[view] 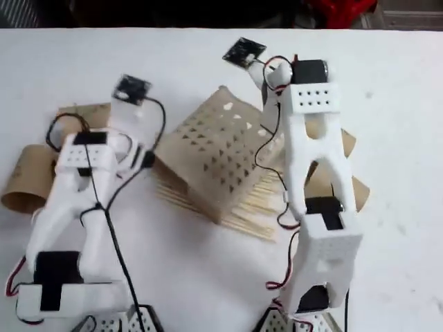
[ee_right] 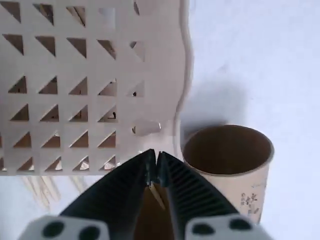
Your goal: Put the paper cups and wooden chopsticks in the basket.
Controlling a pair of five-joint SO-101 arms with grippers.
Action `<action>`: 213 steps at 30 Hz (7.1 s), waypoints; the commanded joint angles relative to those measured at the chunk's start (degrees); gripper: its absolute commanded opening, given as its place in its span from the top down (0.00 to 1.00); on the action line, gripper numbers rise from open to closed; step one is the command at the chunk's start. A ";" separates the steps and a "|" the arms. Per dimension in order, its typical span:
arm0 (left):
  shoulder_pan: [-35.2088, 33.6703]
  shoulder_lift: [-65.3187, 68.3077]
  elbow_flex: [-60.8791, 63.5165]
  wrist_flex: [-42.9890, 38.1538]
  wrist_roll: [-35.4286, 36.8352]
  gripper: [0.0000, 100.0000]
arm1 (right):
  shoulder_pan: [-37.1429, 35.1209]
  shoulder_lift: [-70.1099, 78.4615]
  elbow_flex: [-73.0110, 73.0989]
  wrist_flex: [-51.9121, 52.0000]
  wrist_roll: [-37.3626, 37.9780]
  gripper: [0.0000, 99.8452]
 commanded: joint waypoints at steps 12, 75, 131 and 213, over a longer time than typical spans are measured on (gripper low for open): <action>-4.79 9.36 -18.37 10.90 8.44 0.73 | -1.19 6.46 -10.81 -1.19 -8.62 0.76; 11.03 -19.56 -4.22 16.62 3.96 0.73 | -1.89 -18.77 0.35 4.18 -27.34 0.76; 2.42 -11.56 25.93 5.19 -17.76 0.73 | 5.32 -49.27 36.84 -13.49 -33.41 0.76; 2.42 -11.56 27.60 2.55 -17.14 0.73 | -12.53 -36.00 -3.96 3.47 -48.09 0.98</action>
